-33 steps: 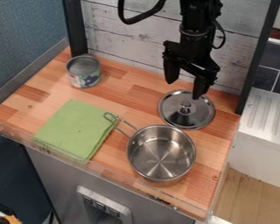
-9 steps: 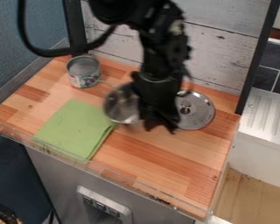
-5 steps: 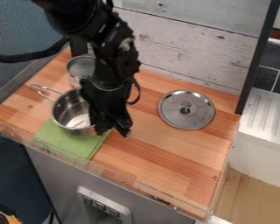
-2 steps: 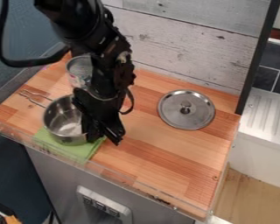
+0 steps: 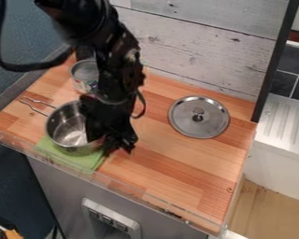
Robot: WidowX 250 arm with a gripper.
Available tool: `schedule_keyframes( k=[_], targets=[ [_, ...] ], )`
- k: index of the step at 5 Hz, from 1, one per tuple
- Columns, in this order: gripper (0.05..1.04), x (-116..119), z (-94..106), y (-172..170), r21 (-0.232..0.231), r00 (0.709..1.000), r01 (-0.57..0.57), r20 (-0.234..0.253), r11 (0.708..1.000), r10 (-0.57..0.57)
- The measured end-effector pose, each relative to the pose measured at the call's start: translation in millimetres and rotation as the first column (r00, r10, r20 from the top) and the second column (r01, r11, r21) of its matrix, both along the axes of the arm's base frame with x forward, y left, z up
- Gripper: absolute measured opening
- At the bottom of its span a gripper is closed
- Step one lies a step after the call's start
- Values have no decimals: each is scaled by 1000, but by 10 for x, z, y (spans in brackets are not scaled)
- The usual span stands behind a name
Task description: Open the lid of the silver pot and move the silver pot left of the mat
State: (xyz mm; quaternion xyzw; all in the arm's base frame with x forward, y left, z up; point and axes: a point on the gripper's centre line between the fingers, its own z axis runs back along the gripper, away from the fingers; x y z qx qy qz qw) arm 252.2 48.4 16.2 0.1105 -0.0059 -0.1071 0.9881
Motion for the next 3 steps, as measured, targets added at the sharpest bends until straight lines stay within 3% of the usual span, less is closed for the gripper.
schedule_keyframes(
  k=[1,2,3],
  targets=[
    [879,3,196,14,-54,998,-58,35,997,60],
    [1015,-12,304,4,-110,993,-110,31,988,114],
    [1009,39,349,-16,-118,993,-109,33,987,113]
  ],
)
